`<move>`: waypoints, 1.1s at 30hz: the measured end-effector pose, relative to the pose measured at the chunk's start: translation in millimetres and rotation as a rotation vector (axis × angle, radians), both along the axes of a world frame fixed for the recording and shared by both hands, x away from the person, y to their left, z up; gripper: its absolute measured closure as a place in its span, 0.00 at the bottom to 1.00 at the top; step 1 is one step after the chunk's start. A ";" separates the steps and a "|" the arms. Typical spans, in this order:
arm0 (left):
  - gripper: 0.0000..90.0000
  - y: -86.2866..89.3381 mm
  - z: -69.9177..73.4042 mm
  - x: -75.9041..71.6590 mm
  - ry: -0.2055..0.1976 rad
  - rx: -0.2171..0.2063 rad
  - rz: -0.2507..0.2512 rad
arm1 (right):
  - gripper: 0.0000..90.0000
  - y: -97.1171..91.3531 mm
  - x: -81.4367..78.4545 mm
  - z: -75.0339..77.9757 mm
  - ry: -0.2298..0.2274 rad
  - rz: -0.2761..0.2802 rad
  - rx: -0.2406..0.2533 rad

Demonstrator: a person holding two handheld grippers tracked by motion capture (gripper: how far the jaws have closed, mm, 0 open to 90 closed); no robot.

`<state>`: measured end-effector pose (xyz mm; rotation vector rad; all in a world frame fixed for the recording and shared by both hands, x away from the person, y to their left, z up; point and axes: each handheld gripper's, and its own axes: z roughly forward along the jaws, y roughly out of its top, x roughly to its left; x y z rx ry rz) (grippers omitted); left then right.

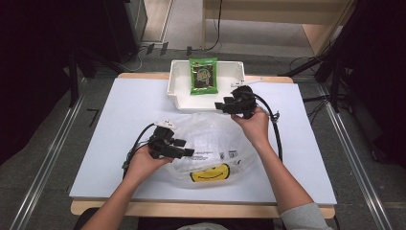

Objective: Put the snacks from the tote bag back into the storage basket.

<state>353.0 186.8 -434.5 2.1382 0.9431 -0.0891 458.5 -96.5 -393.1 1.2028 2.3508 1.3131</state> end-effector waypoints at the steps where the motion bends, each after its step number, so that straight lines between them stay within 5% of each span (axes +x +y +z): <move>1: 0.44 0.0 0.0 -0.1 0.000 -0.002 0.003 | 0.57 -0.9 -2.6 -0.5 0.001 0.006 0.004; 19: 0.43 1.5 1.2 -0.5 -0.012 0.004 0.001 | 0.57 -5.8 -46.7 -6.1 -0.011 0.057 0.039; 33: 0.43 2.3 3.4 -1.8 -0.020 -0.001 0.003 | 0.55 -11.1 -75.8 -18.7 -0.013 0.096 0.009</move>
